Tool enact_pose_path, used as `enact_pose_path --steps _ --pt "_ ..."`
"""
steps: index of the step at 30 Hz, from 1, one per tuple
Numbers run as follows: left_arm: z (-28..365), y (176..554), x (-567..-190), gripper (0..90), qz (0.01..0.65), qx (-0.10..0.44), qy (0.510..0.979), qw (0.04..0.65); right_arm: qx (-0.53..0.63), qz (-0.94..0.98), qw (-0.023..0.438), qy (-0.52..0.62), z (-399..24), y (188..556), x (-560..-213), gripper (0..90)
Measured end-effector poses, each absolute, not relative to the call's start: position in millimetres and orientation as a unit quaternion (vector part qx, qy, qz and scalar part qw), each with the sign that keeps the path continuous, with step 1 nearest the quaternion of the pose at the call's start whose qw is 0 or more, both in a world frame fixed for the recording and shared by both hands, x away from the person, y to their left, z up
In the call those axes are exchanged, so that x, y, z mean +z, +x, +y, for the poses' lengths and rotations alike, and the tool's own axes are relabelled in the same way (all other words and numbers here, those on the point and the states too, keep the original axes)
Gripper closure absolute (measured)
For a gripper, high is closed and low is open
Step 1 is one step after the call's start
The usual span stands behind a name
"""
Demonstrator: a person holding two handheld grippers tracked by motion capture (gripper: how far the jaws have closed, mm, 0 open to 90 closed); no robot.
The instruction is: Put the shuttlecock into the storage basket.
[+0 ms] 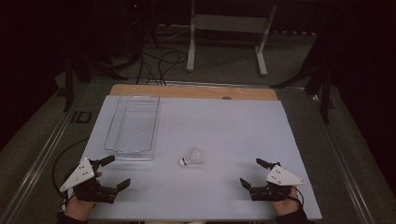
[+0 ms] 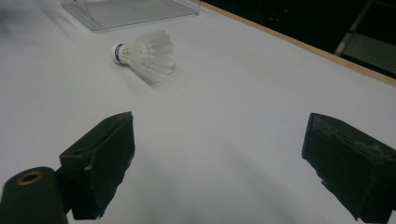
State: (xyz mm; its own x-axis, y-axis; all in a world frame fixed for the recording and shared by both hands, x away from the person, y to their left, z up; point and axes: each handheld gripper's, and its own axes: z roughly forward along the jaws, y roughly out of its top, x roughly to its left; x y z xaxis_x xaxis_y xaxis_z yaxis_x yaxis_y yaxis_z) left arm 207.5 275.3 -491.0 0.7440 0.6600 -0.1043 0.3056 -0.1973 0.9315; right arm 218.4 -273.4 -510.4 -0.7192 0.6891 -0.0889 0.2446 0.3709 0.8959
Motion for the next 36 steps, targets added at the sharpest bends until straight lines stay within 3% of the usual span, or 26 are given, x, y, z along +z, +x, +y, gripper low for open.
enact_pose_path --steps 10,26,36 --pt "268 217 -476 0.0 0.297 0.128 0.788 0.524 0.480 0.794 0.229 0.295 -273 218 -510 9.4" --pt "257 228 -453 0.0 0.287 0.118 0.809 0.499 0.484 0.793 0.223 0.295 -274 219 -510 9.4" --pt "244 231 -447 0.0 0.275 0.108 0.842 0.452 0.485 0.793 0.221 0.294 -273 218 -510 9.4"
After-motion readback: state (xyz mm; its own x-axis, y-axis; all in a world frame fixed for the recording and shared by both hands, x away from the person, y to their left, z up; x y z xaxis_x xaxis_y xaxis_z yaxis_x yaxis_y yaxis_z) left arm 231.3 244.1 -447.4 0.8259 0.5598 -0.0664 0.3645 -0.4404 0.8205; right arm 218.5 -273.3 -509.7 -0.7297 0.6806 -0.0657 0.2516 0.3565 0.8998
